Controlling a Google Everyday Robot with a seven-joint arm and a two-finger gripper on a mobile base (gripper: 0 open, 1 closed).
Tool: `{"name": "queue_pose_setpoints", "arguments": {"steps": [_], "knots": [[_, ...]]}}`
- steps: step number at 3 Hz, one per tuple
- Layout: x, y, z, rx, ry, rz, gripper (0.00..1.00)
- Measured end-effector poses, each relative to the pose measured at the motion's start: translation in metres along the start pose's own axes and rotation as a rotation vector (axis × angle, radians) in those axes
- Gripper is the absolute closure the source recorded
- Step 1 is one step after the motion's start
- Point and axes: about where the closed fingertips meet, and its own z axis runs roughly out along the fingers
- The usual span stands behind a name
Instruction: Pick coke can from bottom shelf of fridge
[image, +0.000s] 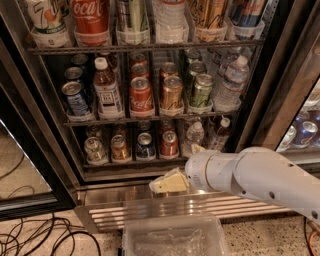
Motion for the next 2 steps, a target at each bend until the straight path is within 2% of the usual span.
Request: {"name": "queue_pose_setpoints", "arguments": {"steps": [2], "knots": [[0.0002, -0.0003, 0.0051, 0.019, -0.02, 0.009, 0.0]]}}
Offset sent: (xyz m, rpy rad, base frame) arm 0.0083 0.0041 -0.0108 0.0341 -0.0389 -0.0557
